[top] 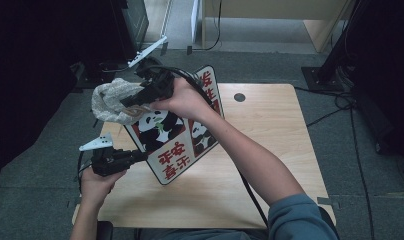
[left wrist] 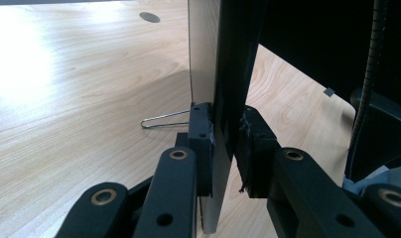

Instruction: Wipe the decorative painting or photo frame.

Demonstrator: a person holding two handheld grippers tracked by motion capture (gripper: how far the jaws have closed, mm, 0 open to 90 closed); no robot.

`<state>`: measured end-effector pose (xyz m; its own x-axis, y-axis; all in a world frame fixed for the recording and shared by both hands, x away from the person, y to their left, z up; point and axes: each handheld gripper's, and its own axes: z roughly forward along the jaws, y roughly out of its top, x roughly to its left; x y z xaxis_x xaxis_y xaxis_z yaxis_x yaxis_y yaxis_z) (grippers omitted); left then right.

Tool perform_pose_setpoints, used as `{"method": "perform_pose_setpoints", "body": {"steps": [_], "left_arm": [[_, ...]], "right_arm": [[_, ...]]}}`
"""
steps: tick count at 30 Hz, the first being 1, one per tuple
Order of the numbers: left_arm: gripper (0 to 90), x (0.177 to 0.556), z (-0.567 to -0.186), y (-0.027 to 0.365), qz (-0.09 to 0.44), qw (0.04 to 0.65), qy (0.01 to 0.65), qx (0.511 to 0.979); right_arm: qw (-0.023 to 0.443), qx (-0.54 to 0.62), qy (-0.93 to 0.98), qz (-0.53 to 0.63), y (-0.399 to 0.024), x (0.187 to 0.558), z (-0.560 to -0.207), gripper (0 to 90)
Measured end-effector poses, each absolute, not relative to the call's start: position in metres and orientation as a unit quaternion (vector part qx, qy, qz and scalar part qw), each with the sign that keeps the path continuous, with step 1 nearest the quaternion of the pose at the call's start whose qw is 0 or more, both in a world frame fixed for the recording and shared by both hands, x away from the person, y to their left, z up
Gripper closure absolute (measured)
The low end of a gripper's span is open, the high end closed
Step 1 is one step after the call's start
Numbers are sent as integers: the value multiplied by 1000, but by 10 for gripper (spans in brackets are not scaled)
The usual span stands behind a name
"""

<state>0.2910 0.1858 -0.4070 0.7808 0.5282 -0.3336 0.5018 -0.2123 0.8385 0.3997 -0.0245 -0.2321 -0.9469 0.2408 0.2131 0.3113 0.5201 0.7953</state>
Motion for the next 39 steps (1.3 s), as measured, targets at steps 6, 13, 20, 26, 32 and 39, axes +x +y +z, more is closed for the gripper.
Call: {"method": "perform_pose_setpoints", "body": {"steps": [6,13,20,26,32,39], "left_arm": [[789,291,-407,186,14,533,330,779],[792,291,-407,185,15,532,331,779],[791,291,-407,186,12,534,331,778],[790,291,-407,186,12,535,331,777],[789,291,-407,186,11,535,331,778],[789,291,-407,186,11,535,332,777]], "right_arm": [[34,-156,-873,-460,-26,400,-231,617],[29,-165,-873,-459,-33,403,-230,622],[29,-173,-871,-459,-40,407,-230,622],[23,-183,-868,-460,-49,411,-230,621],[19,-190,-866,-462,-57,414,-230,621],[19,-199,-862,-467,-66,419,-232,619]]}}
